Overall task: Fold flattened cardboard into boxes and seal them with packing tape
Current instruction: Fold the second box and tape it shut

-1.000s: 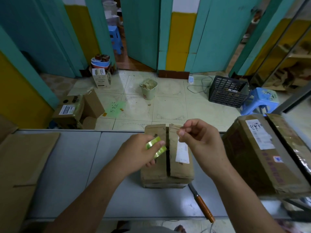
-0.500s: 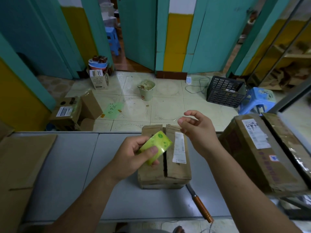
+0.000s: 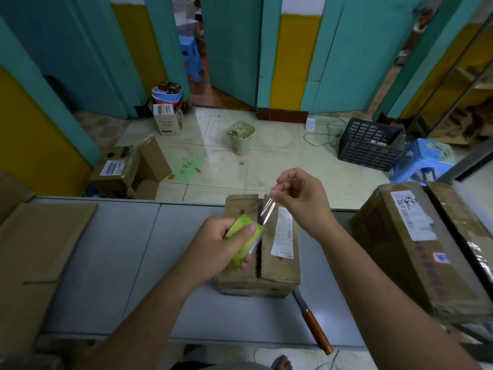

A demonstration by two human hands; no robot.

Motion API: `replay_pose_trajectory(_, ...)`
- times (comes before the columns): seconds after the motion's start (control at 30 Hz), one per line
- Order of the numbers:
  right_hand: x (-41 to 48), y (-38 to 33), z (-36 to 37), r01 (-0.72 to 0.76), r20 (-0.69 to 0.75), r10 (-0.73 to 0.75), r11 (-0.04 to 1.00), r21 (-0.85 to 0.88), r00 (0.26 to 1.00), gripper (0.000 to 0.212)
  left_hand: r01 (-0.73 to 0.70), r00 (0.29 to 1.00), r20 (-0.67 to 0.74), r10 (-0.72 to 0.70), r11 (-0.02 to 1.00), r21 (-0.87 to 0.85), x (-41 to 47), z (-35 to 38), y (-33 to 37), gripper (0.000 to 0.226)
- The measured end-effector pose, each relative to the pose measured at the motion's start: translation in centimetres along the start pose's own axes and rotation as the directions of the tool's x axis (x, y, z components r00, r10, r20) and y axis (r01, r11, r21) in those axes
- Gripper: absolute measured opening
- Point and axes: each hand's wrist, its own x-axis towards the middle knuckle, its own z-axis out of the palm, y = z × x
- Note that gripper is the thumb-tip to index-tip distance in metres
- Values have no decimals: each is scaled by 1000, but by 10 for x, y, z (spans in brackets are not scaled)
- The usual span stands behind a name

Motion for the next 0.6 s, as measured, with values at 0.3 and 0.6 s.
replay_pose_trajectory(0.3, 39, 33, 5, -38, 291, 64, 995, -92, 955, 19, 171, 981, 15, -195, 816, -552, -40, 34, -24, 44)
replay_pose_trajectory(0.6, 59, 46, 9, 14, 404, 115, 954, -301, 907, 17, 110, 927, -258, -272, 855, -507, -34, 54, -54, 23)
